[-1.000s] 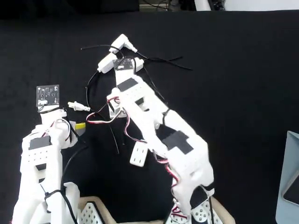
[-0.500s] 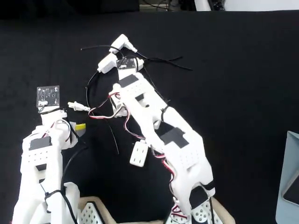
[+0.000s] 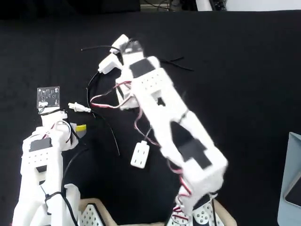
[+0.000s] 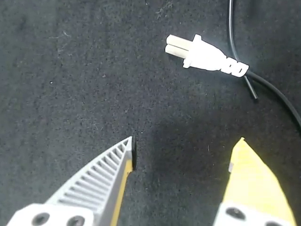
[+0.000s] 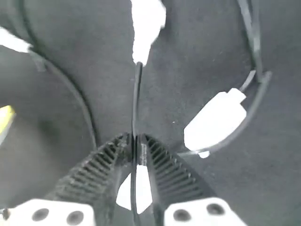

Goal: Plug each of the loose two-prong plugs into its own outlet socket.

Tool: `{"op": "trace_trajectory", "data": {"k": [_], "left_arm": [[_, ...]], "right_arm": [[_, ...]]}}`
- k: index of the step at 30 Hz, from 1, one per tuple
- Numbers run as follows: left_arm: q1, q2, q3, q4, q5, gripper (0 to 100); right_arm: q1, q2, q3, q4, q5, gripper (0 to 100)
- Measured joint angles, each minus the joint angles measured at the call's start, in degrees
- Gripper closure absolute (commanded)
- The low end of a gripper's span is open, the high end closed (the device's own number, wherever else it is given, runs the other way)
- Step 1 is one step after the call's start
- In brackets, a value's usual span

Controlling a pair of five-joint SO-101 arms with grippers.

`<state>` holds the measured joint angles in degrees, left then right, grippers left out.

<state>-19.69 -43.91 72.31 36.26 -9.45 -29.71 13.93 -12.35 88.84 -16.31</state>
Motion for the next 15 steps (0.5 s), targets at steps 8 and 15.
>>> {"op": "trace_trajectory", "data": {"k": [8, 15], "left_arm": [[0.0, 0.0, 0.0, 0.0, 0.0, 68], [0.0, 0.0, 0.0, 0.0, 0.0, 68]], "right_arm": [[7.91, -24.26, 12.66, 0.7, 2.99, 98.7], [17.76, -46.68, 25.58, 0.79, 6.42, 98.7]]}}
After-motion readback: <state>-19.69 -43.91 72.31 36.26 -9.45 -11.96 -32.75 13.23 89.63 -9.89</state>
